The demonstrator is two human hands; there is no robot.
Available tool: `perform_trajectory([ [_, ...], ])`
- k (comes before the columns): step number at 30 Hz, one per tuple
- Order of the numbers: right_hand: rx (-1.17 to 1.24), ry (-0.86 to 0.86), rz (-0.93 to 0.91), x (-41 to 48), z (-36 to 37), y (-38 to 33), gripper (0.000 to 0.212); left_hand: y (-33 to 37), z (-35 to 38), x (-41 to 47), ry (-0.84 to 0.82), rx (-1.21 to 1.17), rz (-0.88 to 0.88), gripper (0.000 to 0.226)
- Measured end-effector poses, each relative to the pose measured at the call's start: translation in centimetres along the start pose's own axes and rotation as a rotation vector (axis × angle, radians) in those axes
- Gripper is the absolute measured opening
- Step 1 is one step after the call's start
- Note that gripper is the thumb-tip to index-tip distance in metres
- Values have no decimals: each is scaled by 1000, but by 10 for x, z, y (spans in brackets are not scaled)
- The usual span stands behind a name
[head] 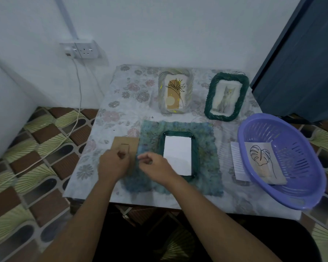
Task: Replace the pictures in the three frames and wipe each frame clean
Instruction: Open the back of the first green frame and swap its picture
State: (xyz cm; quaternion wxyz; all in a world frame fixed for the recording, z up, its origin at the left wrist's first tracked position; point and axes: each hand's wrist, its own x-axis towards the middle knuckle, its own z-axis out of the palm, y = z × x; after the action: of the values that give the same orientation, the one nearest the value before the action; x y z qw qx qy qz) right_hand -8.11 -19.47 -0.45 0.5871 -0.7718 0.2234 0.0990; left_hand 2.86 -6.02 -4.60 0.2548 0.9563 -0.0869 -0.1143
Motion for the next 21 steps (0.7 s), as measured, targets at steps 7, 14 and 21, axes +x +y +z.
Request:
perform_trajectory([
  [7,-27,-89,112,3,47,-11,67,-51,-14,-14,114,85,-128,45],
  [14,-36,-42,121,9,68,-11,69,-77,5,-4,80,47,-61,48],
  [21,165,-39,158,4,54,-13,59,-40,-19,-26,91,-448,-217,18],
])
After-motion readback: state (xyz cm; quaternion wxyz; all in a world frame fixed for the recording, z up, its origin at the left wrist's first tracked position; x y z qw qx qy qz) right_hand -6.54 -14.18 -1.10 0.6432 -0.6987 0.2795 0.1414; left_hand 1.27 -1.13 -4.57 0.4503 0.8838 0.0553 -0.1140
